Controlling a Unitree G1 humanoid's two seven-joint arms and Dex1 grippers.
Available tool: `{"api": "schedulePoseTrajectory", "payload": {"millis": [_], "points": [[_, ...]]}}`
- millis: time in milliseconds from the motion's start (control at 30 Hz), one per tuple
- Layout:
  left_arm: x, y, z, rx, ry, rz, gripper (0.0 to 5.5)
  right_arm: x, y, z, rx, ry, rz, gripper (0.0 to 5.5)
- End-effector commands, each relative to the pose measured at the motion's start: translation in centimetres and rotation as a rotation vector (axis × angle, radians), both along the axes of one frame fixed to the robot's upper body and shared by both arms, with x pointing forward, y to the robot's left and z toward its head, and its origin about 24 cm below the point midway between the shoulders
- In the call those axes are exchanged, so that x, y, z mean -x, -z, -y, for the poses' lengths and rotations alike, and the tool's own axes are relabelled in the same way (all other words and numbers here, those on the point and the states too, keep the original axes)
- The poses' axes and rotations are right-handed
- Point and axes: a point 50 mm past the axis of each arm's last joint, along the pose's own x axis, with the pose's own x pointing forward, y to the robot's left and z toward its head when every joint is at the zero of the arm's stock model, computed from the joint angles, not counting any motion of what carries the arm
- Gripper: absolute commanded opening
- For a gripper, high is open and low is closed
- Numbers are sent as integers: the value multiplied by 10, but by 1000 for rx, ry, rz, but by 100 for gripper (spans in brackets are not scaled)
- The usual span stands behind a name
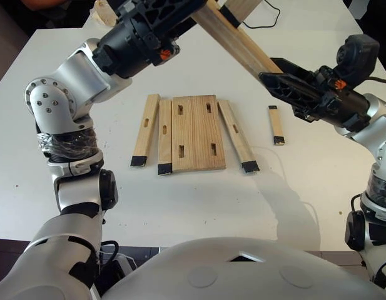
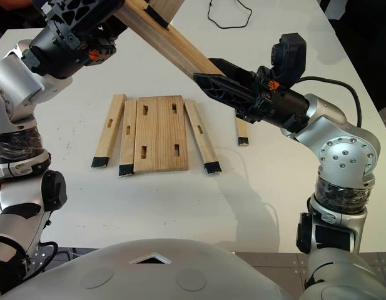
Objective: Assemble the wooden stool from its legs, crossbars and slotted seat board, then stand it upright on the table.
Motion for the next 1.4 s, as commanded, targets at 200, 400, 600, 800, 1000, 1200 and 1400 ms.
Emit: {"api": "schedulePoseTrajectory", "payload": {"millis": [200,400,600,800,1000,1200,1400], "points": [[7,-5,0,3,11,61,235,-2,-1,0,19,5,2,206],[6,-4,-2,15,-52,95,230,-8,1,3,37,73,-1,244],[0,0,-10,24,-160,124,222,-15,11,8,80,161,23,342],[-2,2,-13,30,-171,107,222,-15,15,4,92,190,61,345],[-4,7,-14,4,-183,78,222,-9,14,2,56,160,34,345],[-2,9,-13,-28,-161,63,221,-24,7,9,-74,217,-117,257],[-2,14,-15,-56,-174,53,204,-21,8,9,-120,196,-201,248]]}}
